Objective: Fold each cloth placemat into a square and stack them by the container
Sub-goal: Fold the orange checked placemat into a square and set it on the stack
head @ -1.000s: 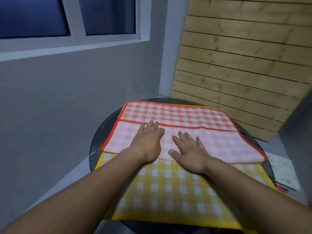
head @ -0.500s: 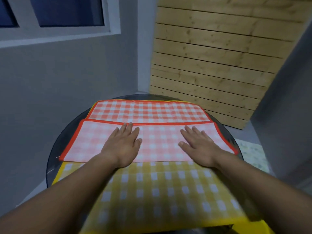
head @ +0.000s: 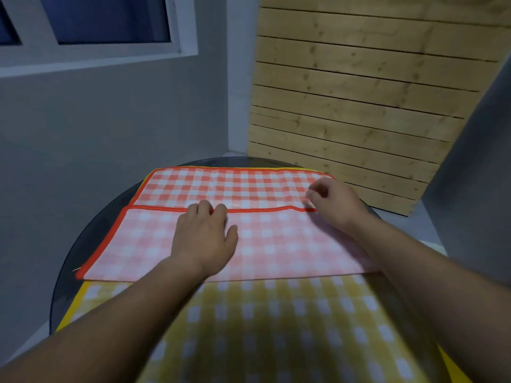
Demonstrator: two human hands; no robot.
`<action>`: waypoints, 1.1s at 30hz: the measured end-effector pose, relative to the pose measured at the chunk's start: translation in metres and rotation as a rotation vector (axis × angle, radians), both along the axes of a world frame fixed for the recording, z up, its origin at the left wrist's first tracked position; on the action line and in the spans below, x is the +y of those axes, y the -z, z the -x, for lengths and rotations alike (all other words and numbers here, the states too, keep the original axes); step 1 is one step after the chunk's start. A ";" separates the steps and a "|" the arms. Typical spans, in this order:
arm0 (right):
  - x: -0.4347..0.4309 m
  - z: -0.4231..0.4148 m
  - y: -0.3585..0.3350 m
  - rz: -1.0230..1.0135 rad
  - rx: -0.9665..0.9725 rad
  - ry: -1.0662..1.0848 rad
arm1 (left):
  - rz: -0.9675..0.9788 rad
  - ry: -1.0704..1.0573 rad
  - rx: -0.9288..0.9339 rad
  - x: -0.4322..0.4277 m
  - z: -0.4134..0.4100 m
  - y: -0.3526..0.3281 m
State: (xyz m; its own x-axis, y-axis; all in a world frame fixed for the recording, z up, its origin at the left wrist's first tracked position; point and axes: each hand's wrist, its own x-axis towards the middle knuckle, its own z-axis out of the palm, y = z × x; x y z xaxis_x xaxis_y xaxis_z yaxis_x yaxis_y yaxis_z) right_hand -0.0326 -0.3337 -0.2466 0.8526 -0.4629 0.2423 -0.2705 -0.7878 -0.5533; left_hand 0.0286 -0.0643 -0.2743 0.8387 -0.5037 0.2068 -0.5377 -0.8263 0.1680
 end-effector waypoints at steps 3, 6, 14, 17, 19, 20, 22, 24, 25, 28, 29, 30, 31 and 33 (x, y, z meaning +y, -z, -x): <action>-0.015 -0.045 0.006 -0.193 -0.024 -0.034 | 0.065 -0.025 0.026 0.000 -0.002 0.008; -0.026 -0.085 0.013 -0.157 0.011 -0.053 | 0.070 -0.049 0.033 -0.002 -0.004 0.011; -0.038 -0.139 0.017 -0.072 0.064 -0.067 | 0.110 -0.071 0.020 -0.003 -0.009 0.017; -0.040 -0.145 0.018 -0.065 0.073 -0.082 | 0.102 -0.075 0.017 -0.003 -0.010 0.019; -0.040 -0.146 0.018 -0.064 0.078 -0.083 | 0.098 -0.076 0.016 -0.003 -0.011 0.019; -0.040 -0.147 0.018 -0.073 0.074 -0.079 | 0.100 -0.077 0.016 -0.003 -0.011 0.019; -0.041 -0.148 0.017 -0.092 0.070 -0.073 | 0.101 -0.077 0.020 -0.003 -0.011 0.018; -0.041 -0.149 0.016 -0.110 0.062 -0.082 | 0.101 -0.075 0.023 -0.003 -0.011 0.018; -0.041 -0.149 0.015 -0.119 0.059 -0.086 | 0.104 -0.075 0.023 -0.003 -0.011 0.018; -0.043 -0.151 0.015 -0.089 0.066 -0.087 | 0.108 -0.072 0.028 -0.003 -0.010 0.016; -0.042 -0.150 0.014 -0.075 0.072 -0.091 | 0.106 -0.071 0.032 -0.003 -0.010 0.015; -0.041 -0.149 0.012 -0.062 0.072 -0.100 | 0.105 -0.072 0.038 -0.003 -0.010 0.015; -0.040 -0.148 0.009 -0.050 0.068 -0.108 | 0.104 -0.073 0.043 -0.003 -0.010 0.015; -0.039 -0.146 0.004 -0.045 0.046 -0.104 | 0.104 -0.074 0.041 -0.003 -0.009 0.015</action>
State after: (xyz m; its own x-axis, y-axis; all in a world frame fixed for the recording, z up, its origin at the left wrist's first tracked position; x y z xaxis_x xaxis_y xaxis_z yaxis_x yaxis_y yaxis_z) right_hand 0.1136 -0.3732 -0.2506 0.9064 -0.3808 0.1826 -0.2143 -0.7874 -0.5780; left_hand 0.0380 -0.0672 -0.2890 0.8817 -0.4179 0.2189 -0.4667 -0.8405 0.2753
